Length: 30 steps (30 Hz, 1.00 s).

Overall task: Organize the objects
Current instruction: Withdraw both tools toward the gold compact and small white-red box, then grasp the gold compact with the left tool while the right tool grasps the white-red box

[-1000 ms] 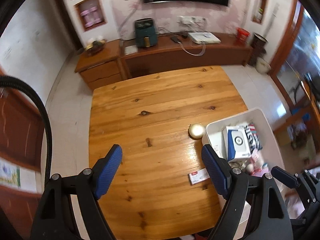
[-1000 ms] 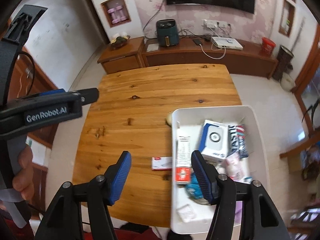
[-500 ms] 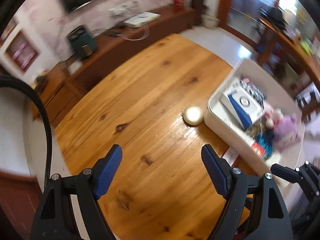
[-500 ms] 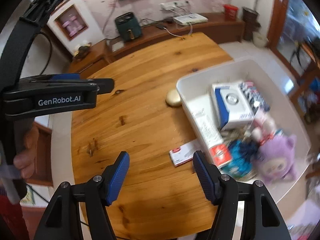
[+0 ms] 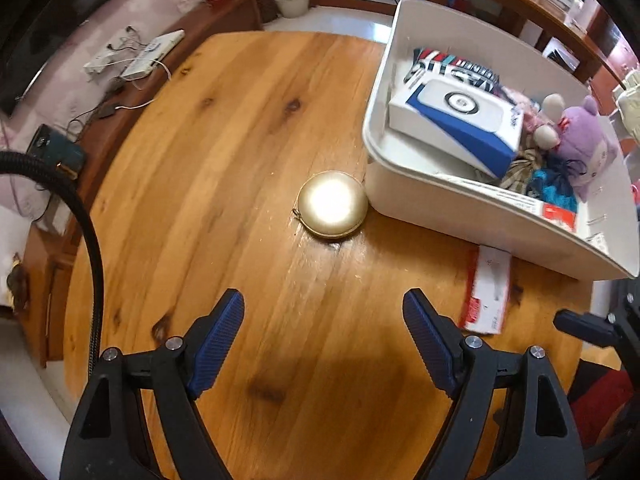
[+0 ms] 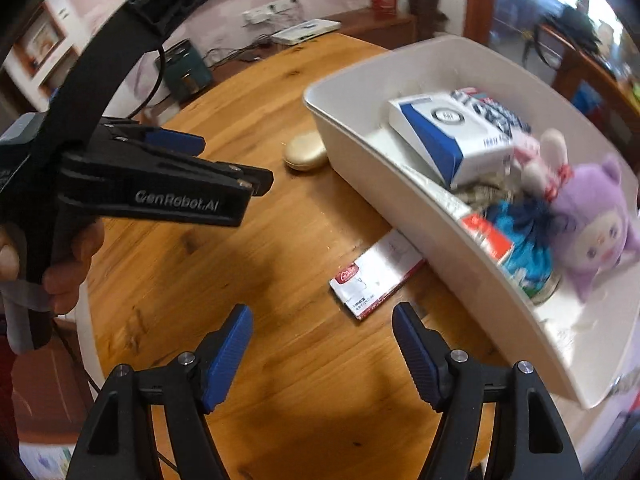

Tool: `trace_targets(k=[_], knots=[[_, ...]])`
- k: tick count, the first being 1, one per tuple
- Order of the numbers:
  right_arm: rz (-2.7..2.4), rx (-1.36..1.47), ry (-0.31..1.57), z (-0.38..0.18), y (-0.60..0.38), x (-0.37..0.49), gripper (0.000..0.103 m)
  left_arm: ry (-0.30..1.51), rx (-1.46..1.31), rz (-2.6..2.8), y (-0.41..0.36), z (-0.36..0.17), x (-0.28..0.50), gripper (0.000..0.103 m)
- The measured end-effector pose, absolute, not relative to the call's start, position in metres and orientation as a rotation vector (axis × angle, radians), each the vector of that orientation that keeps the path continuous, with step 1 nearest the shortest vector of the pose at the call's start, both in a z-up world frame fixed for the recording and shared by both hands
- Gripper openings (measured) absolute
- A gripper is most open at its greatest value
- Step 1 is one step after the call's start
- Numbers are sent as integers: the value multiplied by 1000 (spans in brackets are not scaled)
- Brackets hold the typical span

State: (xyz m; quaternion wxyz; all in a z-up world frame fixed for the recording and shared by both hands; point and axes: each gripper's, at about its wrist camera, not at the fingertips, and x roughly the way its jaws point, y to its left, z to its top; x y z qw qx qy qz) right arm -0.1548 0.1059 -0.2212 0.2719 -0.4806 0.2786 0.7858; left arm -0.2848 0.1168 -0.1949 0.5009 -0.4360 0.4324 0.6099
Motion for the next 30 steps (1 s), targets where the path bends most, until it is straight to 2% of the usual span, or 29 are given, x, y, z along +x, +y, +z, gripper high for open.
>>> trace_targets(k=[3, 12, 17, 30], knots=[[2086, -1201, 770, -230, 102, -155, 73, 1035, -1052, 1453, 127, -206, -295, 95], [1909, -1051, 848, -262, 111, -165, 75, 1025, -1008, 1360, 150, -222, -308, 99], [1836, -1046, 863, -274, 118, -173, 75, 1008, -1011, 1329, 158, -229, -312, 99], [1808, -1007, 750, -279, 116, -179, 76, 1018, -1024, 1354, 174, -245, -315, 97]])
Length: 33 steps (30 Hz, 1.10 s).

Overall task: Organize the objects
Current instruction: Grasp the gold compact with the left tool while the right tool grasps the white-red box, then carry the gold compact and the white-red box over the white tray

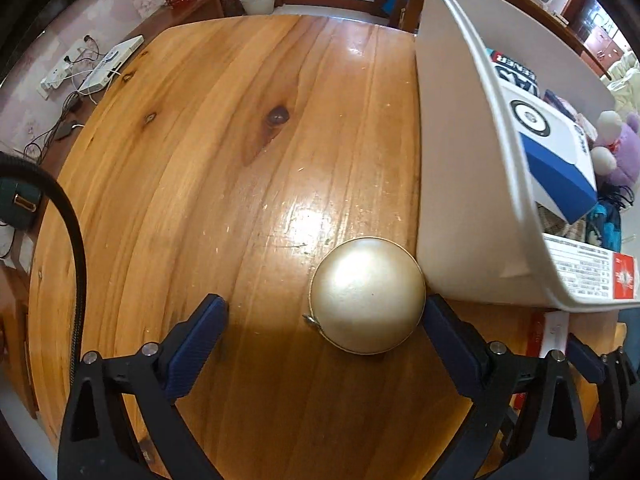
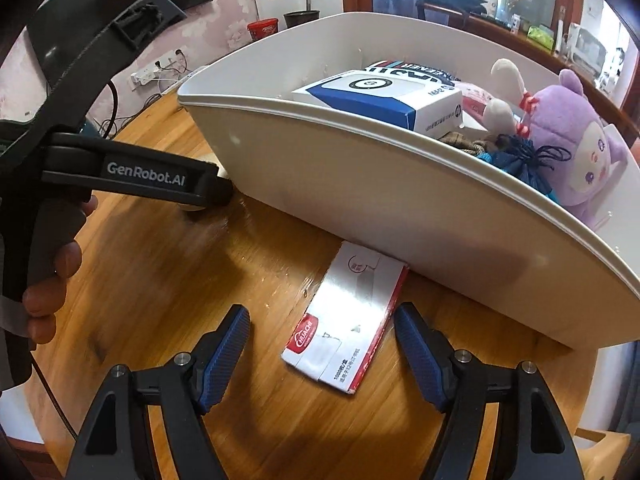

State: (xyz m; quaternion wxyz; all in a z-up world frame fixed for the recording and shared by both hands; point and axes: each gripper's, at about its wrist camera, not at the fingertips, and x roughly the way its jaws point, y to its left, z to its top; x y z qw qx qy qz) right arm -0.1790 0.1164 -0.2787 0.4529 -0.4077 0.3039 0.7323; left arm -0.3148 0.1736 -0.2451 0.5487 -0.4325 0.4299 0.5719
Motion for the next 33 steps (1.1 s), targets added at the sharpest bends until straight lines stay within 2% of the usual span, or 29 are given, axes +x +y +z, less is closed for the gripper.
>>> trace_targets(k=[4, 8, 10, 11, 16, 24, 33], knots=[[1801, -1012, 727, -279, 115, -181, 76, 1032, -1009, 1365, 172, -241, -310, 88], [1794, -1018, 699, -280, 115, -183, 74, 1032, -999, 1355, 170, -236, -307, 68], [1791, -1015, 684, -280, 112, -180, 67, 1035, -999, 1347, 169, -234, -304, 61], [1791, -1013, 677, -280, 111, -180, 65, 1036, -998, 1345, 168, -234, -305, 60], [1824, -1002, 663, -278, 111, -181, 39, 1037, -992, 1358, 162, -233, -302, 60], [1915, -1038, 696, -267, 109, -179, 38, 1022, -1040, 1452, 148, -229, -313, 59], [2115, -1039, 634, -215, 102, -165, 38, 926, -1183, 1640, 116, -185, -311, 59]])
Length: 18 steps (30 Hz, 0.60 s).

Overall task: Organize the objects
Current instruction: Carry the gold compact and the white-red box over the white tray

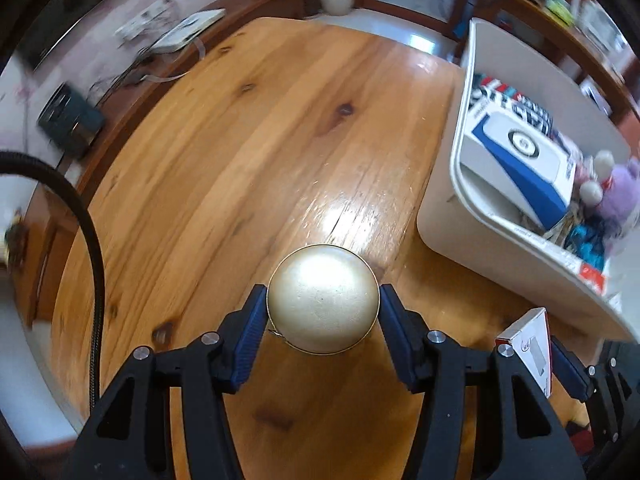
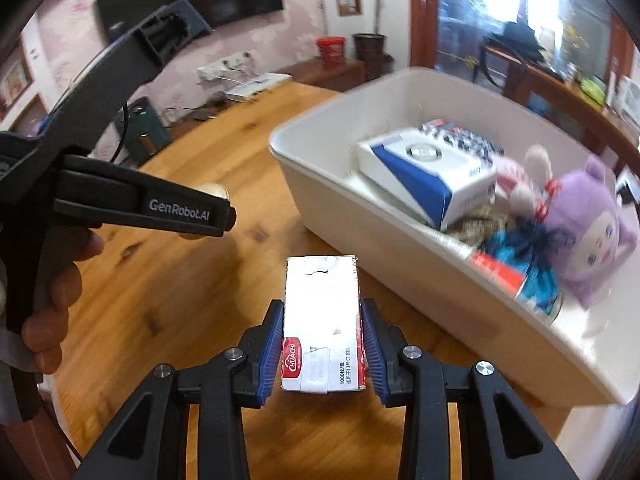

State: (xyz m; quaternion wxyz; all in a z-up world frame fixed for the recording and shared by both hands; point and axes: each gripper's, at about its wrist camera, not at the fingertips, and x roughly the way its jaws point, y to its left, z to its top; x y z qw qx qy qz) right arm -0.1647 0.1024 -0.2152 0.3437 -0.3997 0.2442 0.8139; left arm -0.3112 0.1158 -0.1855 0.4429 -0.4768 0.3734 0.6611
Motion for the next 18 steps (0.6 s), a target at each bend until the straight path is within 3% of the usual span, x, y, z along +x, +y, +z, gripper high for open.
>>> trace_targets(k=[5, 18], knots=[[2213, -1039, 598, -182, 120, -154, 38, 941, -1249, 1770, 103, -159, -298, 59], [2355, -1043, 481, -97, 185, -125, 38, 629, -1408, 1991, 87, -88, -248, 59]])
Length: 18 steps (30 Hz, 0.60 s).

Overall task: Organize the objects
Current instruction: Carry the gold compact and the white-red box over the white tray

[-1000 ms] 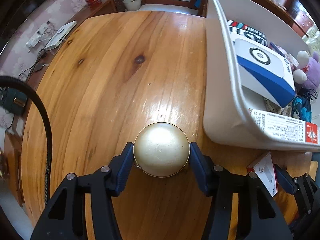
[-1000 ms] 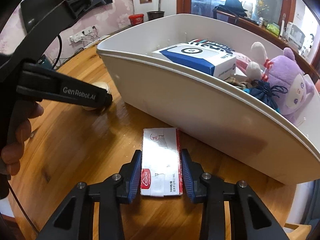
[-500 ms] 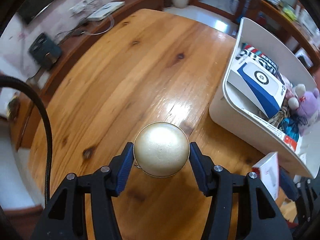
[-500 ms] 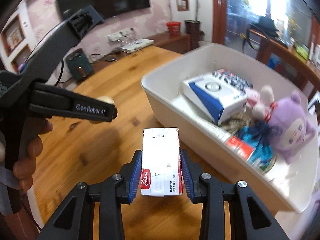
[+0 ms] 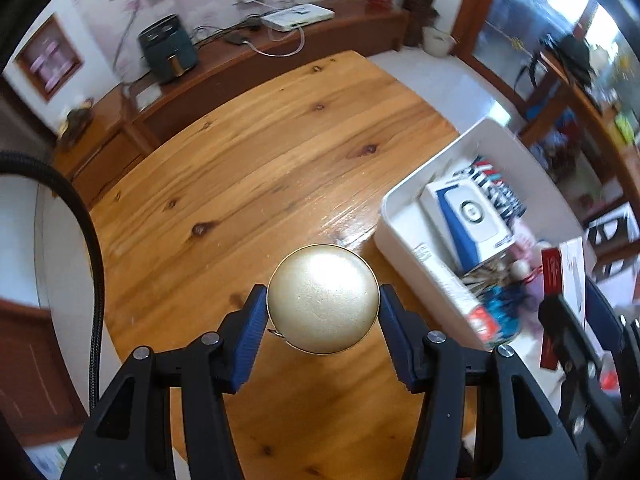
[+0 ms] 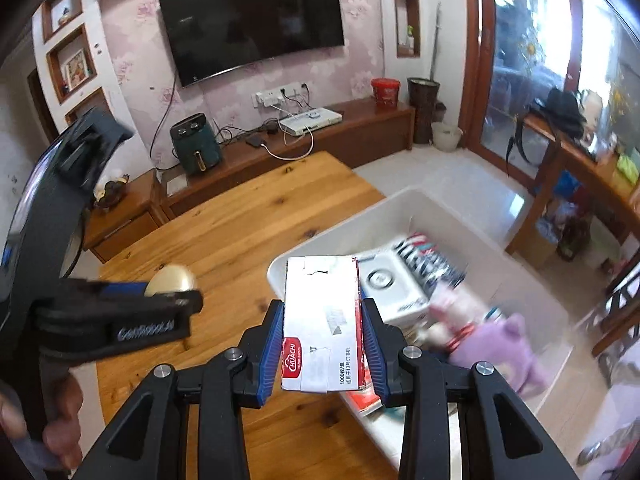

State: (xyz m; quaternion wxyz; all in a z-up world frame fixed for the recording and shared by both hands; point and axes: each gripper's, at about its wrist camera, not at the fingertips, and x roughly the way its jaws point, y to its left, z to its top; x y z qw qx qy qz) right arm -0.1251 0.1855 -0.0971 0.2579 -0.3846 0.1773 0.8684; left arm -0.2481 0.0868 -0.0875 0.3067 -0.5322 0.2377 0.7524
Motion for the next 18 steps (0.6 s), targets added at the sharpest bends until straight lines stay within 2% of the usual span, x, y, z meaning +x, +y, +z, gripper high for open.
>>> trace_targets(k=[8, 18], knots=[[2454, -1133, 408, -63, 230, -115, 38, 479, -1464, 2113, 102, -53, -213, 59], [2551, -1278, 283, -49, 280, -109, 38, 376, -1499, 2275, 135, -33, -176, 59]])
